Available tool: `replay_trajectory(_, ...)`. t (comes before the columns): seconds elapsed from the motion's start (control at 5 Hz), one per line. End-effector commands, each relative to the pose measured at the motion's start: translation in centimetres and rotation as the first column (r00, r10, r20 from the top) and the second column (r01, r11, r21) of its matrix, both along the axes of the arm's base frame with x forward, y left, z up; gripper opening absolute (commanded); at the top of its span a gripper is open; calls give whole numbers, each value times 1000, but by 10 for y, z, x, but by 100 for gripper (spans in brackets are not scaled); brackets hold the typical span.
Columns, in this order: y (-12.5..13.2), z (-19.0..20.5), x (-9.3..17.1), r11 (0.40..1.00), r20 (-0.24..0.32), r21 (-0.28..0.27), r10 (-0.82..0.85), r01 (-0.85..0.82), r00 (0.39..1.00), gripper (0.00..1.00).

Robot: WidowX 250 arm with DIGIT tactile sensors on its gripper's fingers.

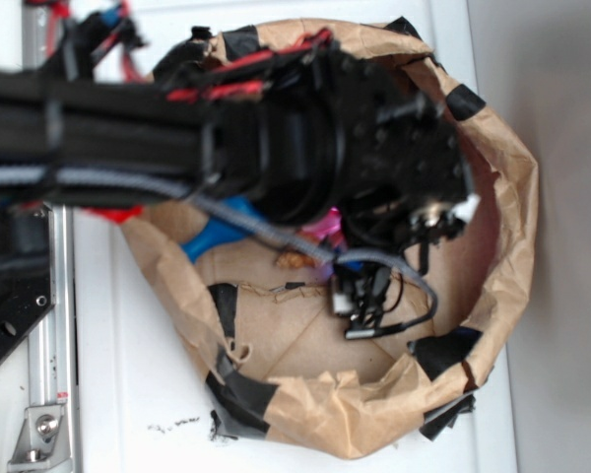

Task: Grab the shell.

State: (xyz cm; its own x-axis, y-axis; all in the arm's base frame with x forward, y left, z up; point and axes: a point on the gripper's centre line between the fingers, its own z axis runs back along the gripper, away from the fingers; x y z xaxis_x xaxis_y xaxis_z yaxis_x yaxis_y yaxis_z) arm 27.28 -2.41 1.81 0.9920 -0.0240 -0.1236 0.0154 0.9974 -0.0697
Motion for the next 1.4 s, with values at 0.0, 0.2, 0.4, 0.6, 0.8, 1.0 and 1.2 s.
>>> replay_trajectory(0.0, -9, 0, -19, 999, -10, 47, -2, 2, 1000, 100)
replay_trajectory(0.2, -13, 0, -32, 999, -47, 38, 24, -22, 999, 100)
replay_trajectory(0.4, -15, -2, -38, 999, -45, 29, 35, -33, 998, 0)
replay_trajectory(0.6, -12, 3, -37, 996, -31, 70, 53, -50, 998, 0)
replay_trajectory(0.8, -11, 25, -32, 995, 15, 93, 26, -28, 1000, 0)
replay_trajectory(1.0, 4, 75, -16, 994, 170, 107, -3, -15, 985, 0)
replay_trajectory(1.2, 25, 126, -15, 997, 278, 53, 31, -48, 960, 0)
